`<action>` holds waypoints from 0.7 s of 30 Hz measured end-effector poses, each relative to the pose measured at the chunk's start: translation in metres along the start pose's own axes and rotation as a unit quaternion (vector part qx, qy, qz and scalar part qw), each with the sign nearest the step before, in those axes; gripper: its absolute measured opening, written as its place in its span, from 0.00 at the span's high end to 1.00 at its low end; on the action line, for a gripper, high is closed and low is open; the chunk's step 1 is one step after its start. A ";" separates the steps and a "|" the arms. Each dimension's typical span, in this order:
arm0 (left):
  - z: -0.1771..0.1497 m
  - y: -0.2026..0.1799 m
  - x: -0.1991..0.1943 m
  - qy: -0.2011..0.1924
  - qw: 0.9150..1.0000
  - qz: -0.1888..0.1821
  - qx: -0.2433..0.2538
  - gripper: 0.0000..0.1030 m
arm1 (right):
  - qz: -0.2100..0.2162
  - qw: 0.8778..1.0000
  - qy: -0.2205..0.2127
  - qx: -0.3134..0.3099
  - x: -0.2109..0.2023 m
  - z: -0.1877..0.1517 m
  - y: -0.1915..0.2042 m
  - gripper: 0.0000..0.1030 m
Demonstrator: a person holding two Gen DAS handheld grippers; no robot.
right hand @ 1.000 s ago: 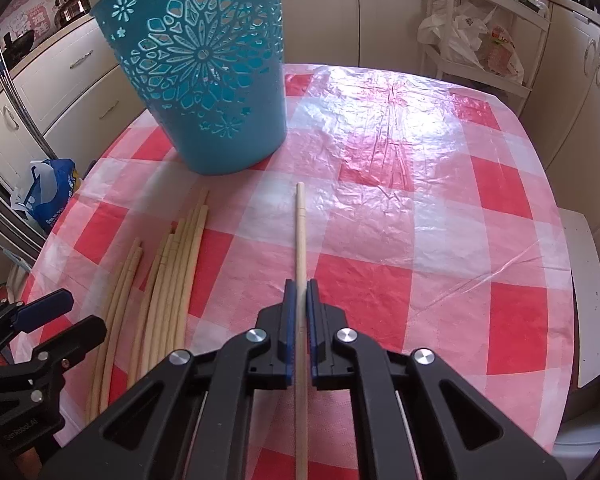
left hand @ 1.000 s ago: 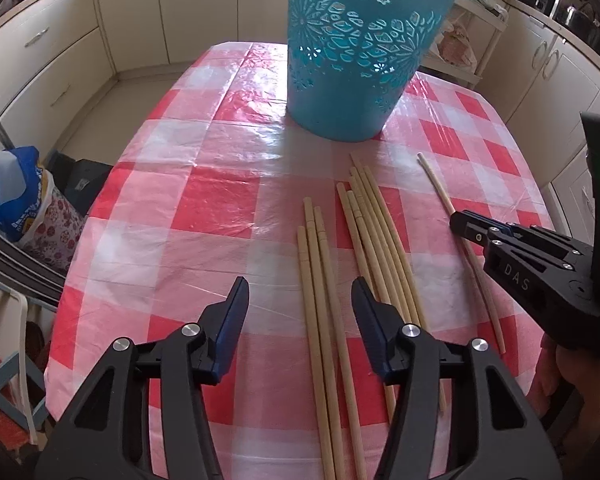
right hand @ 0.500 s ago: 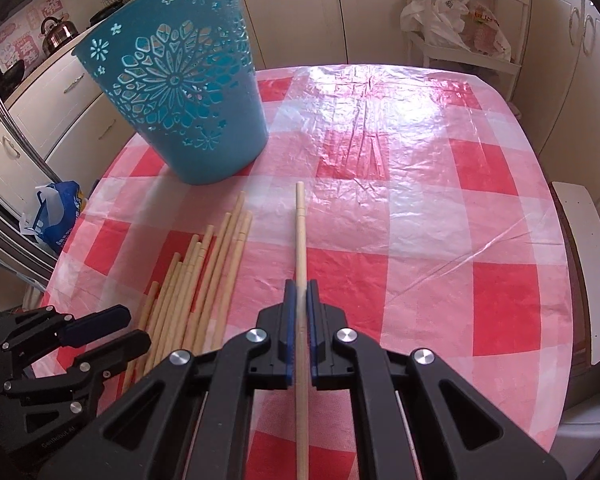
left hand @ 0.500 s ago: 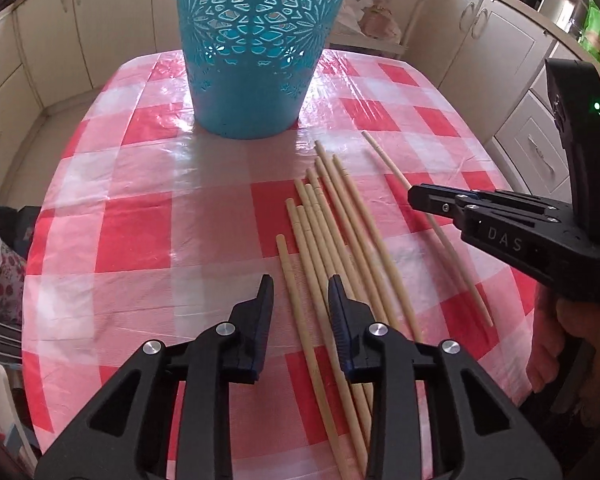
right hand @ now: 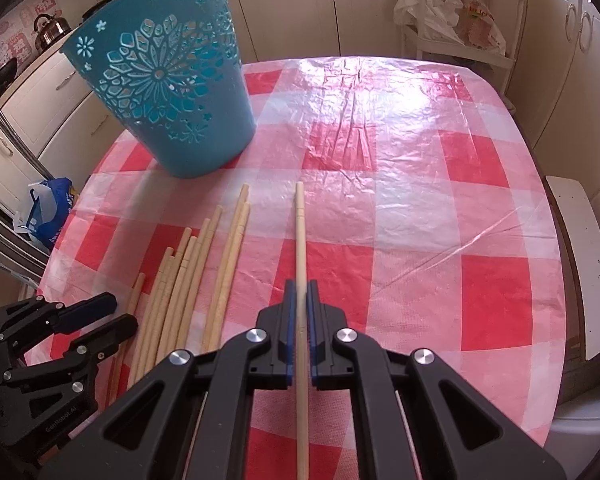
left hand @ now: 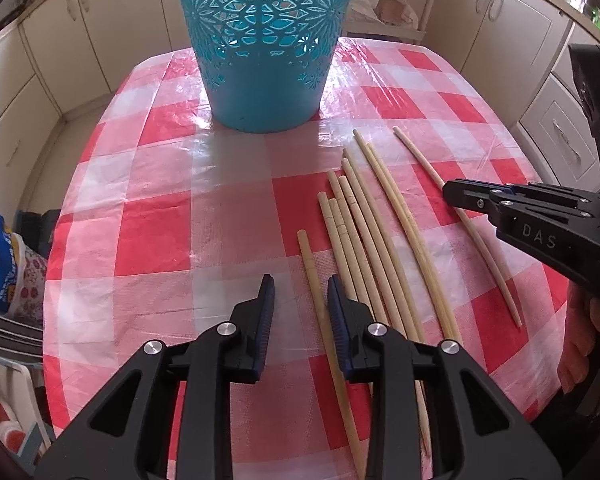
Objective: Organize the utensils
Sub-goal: 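Close the right gripper on one wooden chopstick while the left gripper grasps another, then carry chopsticks over the teal basket, open left gripper while right gripper then releases its chopstick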
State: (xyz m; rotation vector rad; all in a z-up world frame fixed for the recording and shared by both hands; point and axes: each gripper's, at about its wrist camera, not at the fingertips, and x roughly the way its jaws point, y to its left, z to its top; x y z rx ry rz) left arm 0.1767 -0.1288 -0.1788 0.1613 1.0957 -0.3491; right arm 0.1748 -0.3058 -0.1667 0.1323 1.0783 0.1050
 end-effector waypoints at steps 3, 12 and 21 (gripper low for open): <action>-0.001 -0.009 0.001 -0.002 1.000 0.007 0.027 0.92 | -0.021 0.999 -0.003 -0.024 0.002 -0.001 0.007 0.93; 0.014 0.025 -0.039 -0.051 0.992 -0.104 -0.048 0.95 | 0.025 0.999 -0.019 0.008 -0.006 0.001 0.000 0.94; 0.076 0.055 -0.164 -0.340 0.931 -0.117 -0.063 0.95 | 0.123 0.983 -0.065 0.121 -0.027 0.011 -0.031 0.94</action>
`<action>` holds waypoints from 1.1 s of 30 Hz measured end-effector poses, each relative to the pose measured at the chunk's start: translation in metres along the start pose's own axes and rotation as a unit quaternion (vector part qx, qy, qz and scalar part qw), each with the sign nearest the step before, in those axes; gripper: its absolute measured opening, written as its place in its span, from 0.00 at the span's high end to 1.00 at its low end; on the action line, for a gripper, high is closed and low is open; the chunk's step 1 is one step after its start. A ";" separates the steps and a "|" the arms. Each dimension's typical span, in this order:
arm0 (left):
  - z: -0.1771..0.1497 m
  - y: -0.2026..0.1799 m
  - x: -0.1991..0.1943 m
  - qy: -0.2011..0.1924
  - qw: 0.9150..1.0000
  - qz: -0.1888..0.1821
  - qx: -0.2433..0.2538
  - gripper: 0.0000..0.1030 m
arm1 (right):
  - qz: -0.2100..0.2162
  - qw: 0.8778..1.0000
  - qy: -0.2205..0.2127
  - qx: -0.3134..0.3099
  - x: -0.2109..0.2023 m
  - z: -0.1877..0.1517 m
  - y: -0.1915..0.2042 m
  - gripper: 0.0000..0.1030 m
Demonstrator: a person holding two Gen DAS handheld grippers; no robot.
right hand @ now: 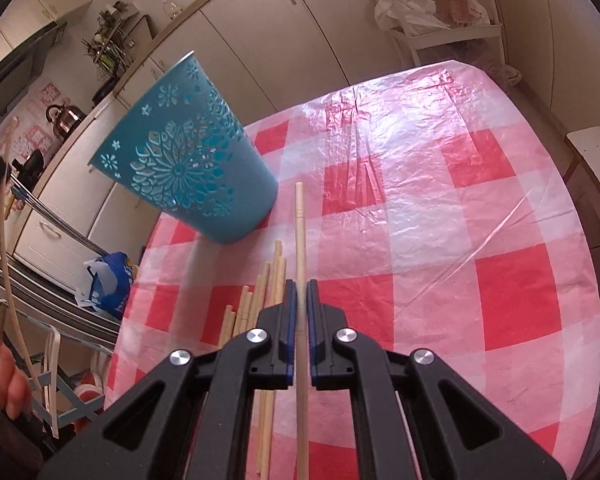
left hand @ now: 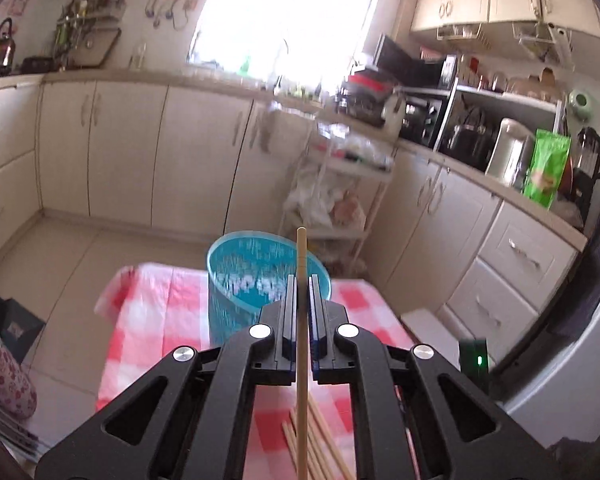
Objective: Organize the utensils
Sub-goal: 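Carry chopsticks over the teal basket, open left gripper while right gripper then releases its chopstick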
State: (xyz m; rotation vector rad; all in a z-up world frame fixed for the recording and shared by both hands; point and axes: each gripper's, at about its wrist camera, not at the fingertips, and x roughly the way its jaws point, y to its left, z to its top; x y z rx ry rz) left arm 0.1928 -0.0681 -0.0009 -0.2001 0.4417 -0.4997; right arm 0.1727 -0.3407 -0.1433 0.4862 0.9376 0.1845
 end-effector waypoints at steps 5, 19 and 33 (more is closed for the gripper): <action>0.033 -0.002 0.015 -0.102 0.995 -0.013 -0.012 0.95 | 0.013 1.000 -0.026 0.007 -0.007 0.003 0.001 0.94; 0.064 0.006 0.077 -0.212 0.972 0.101 -0.001 0.95 | 0.029 0.999 -0.044 0.005 -0.011 0.004 0.007 0.94; 0.006 0.005 0.072 -0.104 0.986 0.120 0.043 0.91 | 0.022 0.996 -0.083 -0.002 -0.027 0.005 0.014 0.94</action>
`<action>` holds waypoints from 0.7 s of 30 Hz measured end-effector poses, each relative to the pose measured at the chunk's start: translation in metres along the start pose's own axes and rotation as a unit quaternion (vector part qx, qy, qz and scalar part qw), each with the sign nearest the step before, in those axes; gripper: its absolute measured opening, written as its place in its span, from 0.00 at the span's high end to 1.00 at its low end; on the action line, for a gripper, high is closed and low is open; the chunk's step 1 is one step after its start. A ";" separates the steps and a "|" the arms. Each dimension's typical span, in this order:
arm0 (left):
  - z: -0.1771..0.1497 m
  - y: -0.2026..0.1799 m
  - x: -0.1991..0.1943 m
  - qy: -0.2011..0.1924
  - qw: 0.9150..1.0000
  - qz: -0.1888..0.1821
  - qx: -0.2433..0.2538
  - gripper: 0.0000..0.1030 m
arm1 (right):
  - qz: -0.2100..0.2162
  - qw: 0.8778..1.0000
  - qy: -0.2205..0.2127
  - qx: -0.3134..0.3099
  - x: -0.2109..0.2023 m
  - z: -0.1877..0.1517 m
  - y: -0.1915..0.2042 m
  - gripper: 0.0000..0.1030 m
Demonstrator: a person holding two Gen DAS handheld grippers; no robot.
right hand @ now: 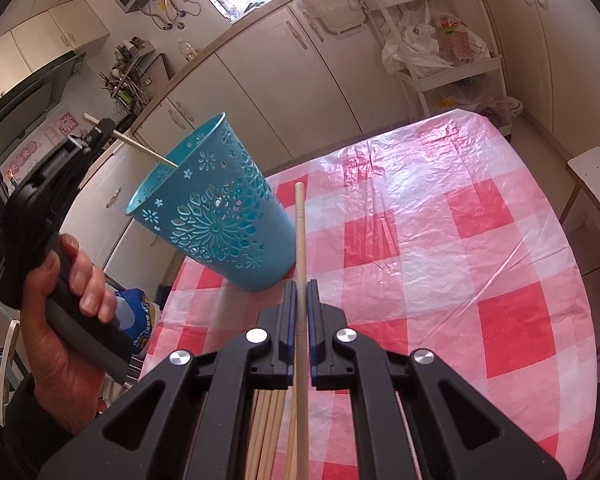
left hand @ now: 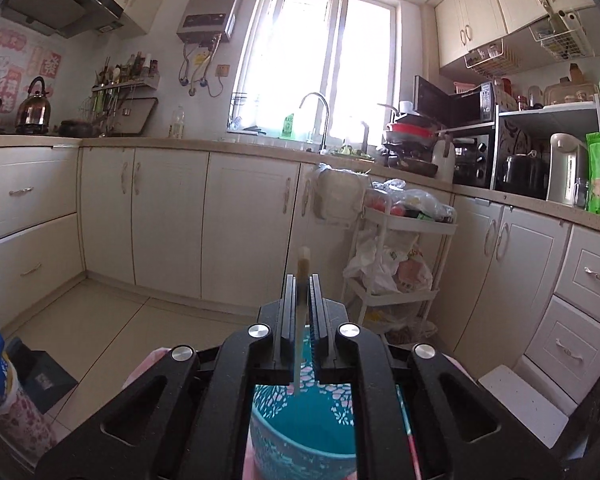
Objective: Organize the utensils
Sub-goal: 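Carry chopsticks over the teal basket, open left gripper while right gripper then releases its chopstick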
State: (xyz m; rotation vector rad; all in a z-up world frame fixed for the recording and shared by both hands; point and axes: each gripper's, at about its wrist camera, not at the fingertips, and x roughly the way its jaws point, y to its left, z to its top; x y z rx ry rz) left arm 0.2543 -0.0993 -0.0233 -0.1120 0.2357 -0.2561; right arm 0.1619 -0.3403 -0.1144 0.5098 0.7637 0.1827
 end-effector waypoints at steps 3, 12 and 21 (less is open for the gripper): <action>0.001 0.006 -0.014 0.024 0.999 0.018 -0.011 0.67 | 0.004 1.000 -0.019 -0.005 -0.007 0.001 0.004 0.94; 0.026 0.048 -0.071 -0.008 0.993 0.039 -0.112 0.34 | 0.034 0.994 -0.097 -0.028 -0.042 0.010 0.028 0.94; 0.033 0.091 -0.074 -0.006 0.981 0.078 -0.179 0.28 | 0.078 0.972 -0.212 -0.060 -0.039 0.082 0.102 0.94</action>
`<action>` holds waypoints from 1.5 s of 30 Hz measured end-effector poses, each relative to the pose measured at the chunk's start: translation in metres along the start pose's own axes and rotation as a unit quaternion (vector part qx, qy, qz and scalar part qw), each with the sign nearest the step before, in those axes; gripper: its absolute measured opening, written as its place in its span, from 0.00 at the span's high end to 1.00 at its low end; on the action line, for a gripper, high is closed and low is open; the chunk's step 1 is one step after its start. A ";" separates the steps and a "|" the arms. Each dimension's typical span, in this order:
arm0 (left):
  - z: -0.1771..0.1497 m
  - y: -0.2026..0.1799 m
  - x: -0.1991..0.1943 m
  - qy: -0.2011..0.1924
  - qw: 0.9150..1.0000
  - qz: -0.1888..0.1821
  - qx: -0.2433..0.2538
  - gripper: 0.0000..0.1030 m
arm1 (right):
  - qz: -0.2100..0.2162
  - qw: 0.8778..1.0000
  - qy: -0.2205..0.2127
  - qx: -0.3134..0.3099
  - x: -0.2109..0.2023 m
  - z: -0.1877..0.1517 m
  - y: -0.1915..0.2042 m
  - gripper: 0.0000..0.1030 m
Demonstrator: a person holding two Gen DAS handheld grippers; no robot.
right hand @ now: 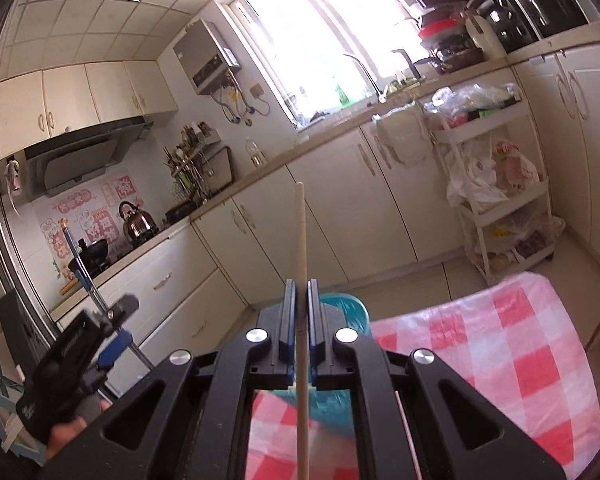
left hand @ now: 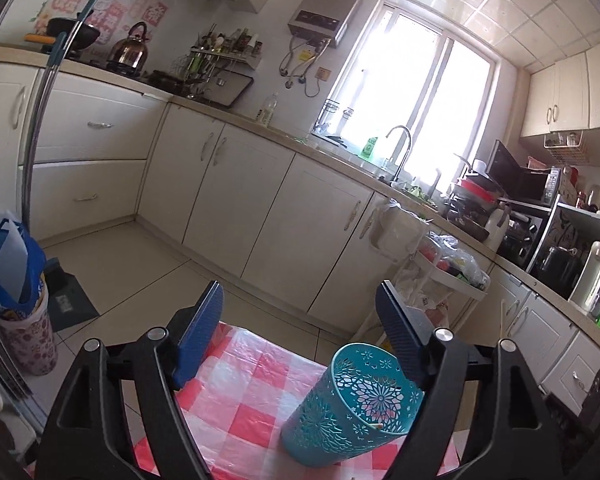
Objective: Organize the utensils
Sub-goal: 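Carry chopsticks over the teal basket, open left gripper while right gripper then releases its chopstick, then return both grippers to the chopstick pile and grasp one chopstick each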
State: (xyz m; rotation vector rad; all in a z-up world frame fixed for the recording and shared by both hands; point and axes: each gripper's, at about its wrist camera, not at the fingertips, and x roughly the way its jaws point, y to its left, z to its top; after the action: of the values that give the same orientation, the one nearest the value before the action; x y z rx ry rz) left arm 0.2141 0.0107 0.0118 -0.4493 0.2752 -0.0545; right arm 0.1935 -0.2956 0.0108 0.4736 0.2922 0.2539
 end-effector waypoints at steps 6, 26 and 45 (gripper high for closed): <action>0.007 0.009 -0.004 -0.005 1.000 -0.013 -0.019 0.27 | -0.026 0.999 -0.035 -0.028 0.064 0.020 0.016 0.94; 0.011 0.011 -0.006 -0.009 0.999 -0.023 -0.025 0.26 | -0.058 0.995 0.007 -0.079 0.082 -0.021 0.017 0.77; -0.039 0.007 -0.009 0.098 0.992 0.028 0.076 0.23 | -0.126 0.950 0.277 -0.076 0.003 -0.149 -0.048 0.86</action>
State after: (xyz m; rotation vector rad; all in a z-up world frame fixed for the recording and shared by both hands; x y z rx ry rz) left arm 0.1950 0.0013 -0.0231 -0.2837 0.4740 -0.0650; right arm 0.1546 -0.2747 -0.1398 0.1996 0.8700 0.1521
